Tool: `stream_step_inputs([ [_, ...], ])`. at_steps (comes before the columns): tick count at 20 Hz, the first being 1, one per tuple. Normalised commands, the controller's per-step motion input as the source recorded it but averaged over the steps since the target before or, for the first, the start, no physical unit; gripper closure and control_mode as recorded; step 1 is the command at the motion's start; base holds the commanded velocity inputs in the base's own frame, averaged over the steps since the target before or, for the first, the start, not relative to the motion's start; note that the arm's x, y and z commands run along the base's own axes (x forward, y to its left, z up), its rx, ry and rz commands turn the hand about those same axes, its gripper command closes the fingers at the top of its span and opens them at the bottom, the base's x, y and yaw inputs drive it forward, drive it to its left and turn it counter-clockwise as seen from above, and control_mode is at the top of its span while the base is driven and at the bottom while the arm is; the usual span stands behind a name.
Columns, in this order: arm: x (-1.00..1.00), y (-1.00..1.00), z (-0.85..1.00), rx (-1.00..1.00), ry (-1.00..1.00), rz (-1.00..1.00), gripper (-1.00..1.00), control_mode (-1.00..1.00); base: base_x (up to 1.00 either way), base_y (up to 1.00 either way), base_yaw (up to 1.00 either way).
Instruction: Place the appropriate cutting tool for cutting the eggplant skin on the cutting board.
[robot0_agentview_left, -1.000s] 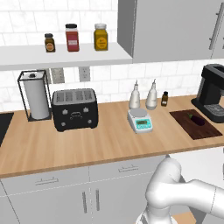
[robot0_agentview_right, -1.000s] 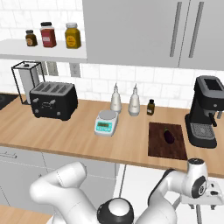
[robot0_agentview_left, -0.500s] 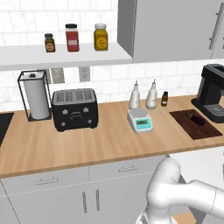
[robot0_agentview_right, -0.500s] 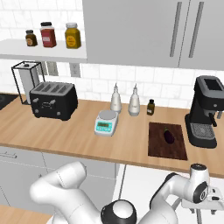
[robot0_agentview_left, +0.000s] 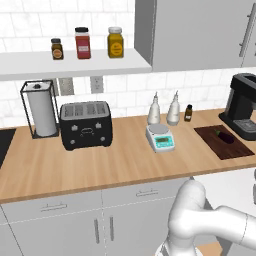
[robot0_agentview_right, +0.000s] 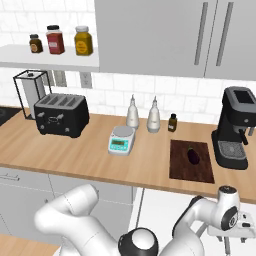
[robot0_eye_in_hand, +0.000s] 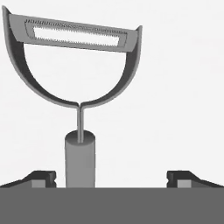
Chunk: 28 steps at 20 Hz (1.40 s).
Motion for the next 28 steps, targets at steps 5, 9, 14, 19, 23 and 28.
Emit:
stream_step_inputs([
  [5,-0.22,-0.03,-0.26,0.0,0.0,0.0,1.0,-1.0,0.0,0.0,0.0],
  [9,-0.62,-0.01,-0.33,0.0,-0.02,0.01,1.0,-1.0,0.0,0.0,0.0],
  [14,-0.57,-0.02,-0.25,0.0,-0.04,0.0,1.0,-1.0,0.0,0.0,0.0],
  [19,-0.04,0.01,0.14,0.0,-0.04,0.01,1.0,-1.0,0.0,0.0,0.0],
  [23,0.0,0.12,0.85,0.0,-0.02,0.01,1.0,-1.0,0.0,0.0,0.0],
  [28,-0.16,0.45,1.0,0.0,0.0,0.05,1.0,-1.0,0.0,0.0,0.0],
])
